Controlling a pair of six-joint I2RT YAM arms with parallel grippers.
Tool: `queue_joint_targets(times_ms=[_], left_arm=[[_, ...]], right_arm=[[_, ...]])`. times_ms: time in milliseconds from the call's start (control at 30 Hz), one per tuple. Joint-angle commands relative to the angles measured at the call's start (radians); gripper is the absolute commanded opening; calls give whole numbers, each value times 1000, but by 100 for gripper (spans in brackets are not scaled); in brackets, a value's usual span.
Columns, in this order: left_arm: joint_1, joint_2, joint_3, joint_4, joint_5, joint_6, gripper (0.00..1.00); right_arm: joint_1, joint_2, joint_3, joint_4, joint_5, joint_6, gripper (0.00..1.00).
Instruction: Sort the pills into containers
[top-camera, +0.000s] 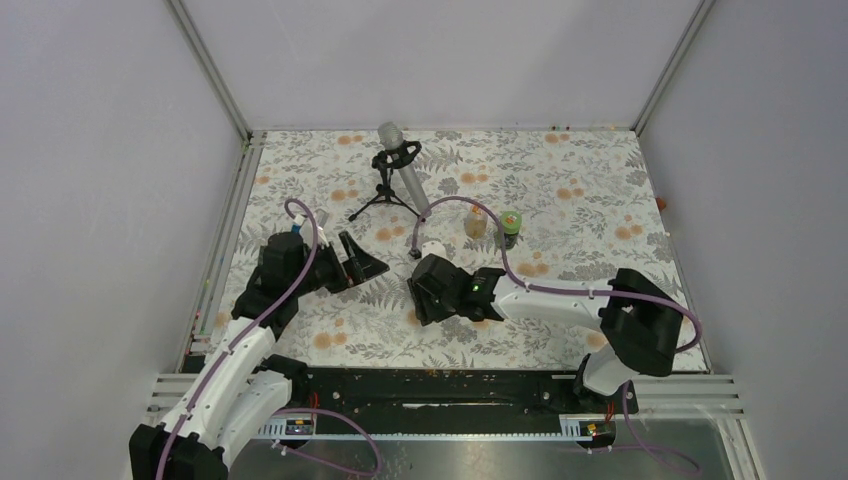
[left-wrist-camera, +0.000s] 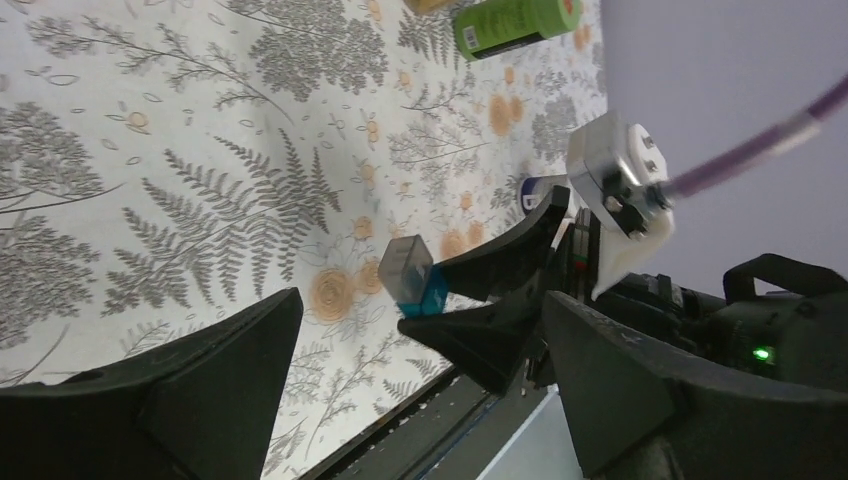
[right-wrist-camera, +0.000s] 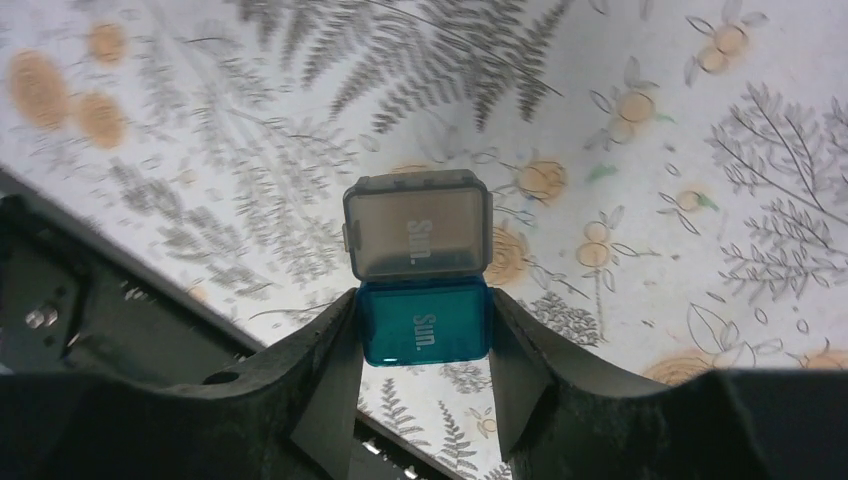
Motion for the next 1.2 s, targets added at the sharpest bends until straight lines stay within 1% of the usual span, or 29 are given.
queue_joint_targets(times_ms=[0,167,233,333,467,600,667,767,833,967,1067,1167], left_arm=[[-4,0,-38,134,84,-90,91],[-15,-4,-73,172,95,-136,86],[-22,-1,-87,203,104,-164,83],[-37,12,-107,248,112,-205,81],[-60,34,-120,294,110,-255,80],[-73,44,-123,299,97,-282,77],[-77,45,-126,298,95,-294,73],[-82,50,-133,299,98,-317,66],[-85,57,-137,299,99,-332,60],[-89,69,-140,298,100,-345,53],[-90,70,-141,298,101,-351,49],[-91,77,-136,298,116,-355,41]], right_arm=[[-3,-85,23,94,-114,-135,14],[-3,-137,30,146,-164,-131,14],[-3,-157,30,168,-176,-134,14],[-2,-180,29,203,-177,-151,14],[-3,-173,60,192,-202,-165,14],[-3,-161,80,186,-198,-167,14],[-3,-156,86,184,-186,-162,14],[-2,-148,93,185,-184,-149,14],[-3,-138,99,185,-157,-136,14],[-3,-118,111,183,-130,-108,14],[-3,-99,125,172,-117,-93,14],[-3,-82,141,146,-100,-71,14]])
